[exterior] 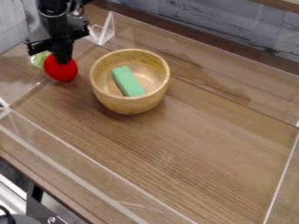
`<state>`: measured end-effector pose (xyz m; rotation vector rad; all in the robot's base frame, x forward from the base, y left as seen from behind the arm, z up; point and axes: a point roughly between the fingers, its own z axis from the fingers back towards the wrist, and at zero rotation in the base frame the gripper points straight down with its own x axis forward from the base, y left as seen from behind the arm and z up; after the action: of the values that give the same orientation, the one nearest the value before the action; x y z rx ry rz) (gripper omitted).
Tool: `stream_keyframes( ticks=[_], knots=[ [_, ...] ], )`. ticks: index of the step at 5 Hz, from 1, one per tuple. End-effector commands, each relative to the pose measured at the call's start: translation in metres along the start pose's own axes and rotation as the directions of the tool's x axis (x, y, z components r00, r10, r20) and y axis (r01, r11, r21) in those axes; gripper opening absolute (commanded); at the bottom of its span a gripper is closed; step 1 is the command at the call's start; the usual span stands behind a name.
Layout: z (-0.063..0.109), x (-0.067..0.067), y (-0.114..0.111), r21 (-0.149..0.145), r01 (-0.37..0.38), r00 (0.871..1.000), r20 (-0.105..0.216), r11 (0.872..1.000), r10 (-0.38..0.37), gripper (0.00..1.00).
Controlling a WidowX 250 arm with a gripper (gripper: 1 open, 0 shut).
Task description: Move the red fruit to the left side of the table
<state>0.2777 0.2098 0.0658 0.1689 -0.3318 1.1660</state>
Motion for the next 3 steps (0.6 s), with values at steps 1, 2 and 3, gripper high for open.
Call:
stream_keyframes(
  ticks=[1, 2, 3],
  knots=[
    [0.0092, 0.0081, -0.0062, -0.006, -0.057, 0.998, 0.040, 0.998, 0.057, 0.00],
    [0.0078, 0.0073, -0.0049, -0.014, -0.036, 0.999, 0.032, 0.999, 0.037, 0.00],
    [0.0038, 0.0037, -0.0063, -0.021, -0.017, 1.000, 0.024, 1.000, 0.018, 0.00]
  ],
)
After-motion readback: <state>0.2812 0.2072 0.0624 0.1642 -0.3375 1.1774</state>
